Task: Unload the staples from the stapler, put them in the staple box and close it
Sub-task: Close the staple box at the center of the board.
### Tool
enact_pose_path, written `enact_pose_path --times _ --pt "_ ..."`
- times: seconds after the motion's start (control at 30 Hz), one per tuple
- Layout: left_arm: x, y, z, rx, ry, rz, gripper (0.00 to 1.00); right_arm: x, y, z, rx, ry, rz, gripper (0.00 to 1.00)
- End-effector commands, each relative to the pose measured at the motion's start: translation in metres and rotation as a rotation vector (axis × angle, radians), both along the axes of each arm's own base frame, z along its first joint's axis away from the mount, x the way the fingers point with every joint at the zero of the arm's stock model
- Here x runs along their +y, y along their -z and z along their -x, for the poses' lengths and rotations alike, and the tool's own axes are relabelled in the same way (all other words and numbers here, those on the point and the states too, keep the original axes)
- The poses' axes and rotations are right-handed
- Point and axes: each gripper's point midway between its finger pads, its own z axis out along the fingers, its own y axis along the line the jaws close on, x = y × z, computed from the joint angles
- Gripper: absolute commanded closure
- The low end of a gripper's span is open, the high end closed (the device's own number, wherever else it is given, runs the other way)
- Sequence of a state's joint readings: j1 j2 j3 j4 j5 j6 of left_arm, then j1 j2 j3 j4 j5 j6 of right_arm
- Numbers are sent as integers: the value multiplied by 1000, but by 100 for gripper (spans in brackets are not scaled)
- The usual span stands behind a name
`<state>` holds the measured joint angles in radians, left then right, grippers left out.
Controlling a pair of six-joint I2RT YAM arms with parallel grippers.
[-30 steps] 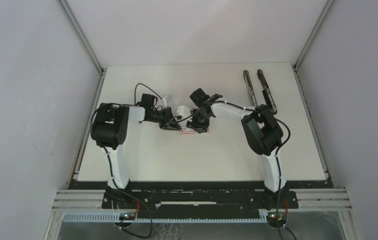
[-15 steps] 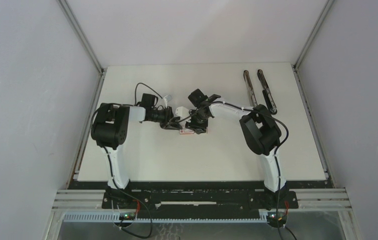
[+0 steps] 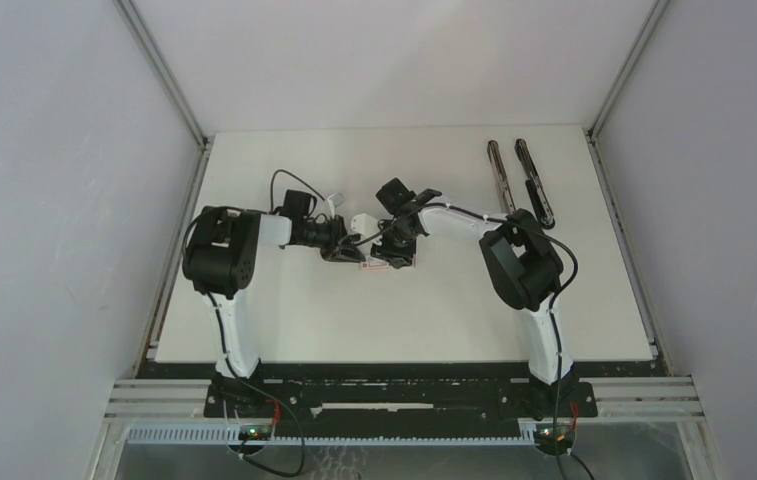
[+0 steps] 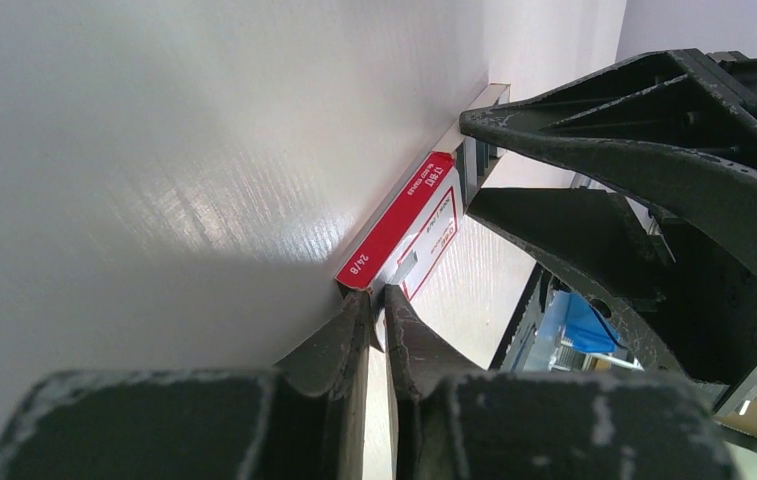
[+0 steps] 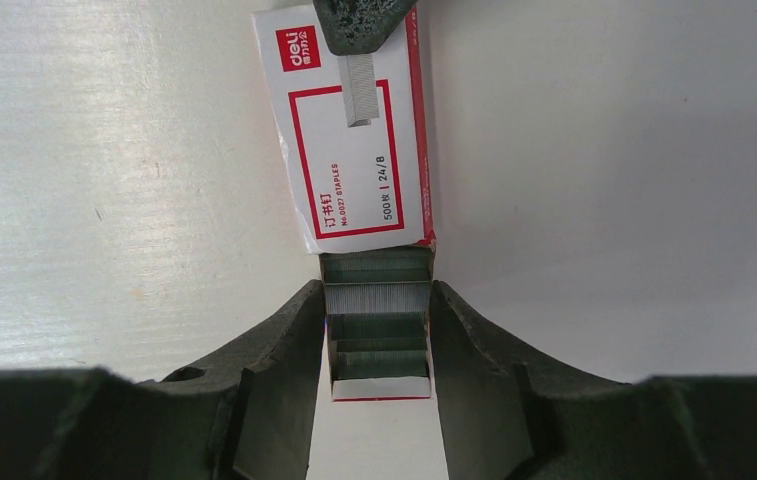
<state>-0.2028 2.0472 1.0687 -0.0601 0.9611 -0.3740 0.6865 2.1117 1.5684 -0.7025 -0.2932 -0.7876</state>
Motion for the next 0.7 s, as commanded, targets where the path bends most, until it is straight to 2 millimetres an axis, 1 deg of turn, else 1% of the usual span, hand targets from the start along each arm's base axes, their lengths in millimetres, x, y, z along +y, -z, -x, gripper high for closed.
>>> enact_pose_path --times 0.0,0.17,0.33,0.47,0.67 --pt "-3 4 6 12 4 9 86 11 -5 3 -14 -35 -24 58" --pt "-2 4 4 4 -6 2 87 10 -3 8 -13 -40 -11 59" --pt "1 6 3 5 -17 -4 87 7 -4 7 -24 -57 -4 59" --pt "2 6 2 5 -20 -6 85 5 -5 7 -21 -59 -6 59" --pt "3 8 1 7 -23 -9 85 5 -6 11 -10 -81 -10 59"
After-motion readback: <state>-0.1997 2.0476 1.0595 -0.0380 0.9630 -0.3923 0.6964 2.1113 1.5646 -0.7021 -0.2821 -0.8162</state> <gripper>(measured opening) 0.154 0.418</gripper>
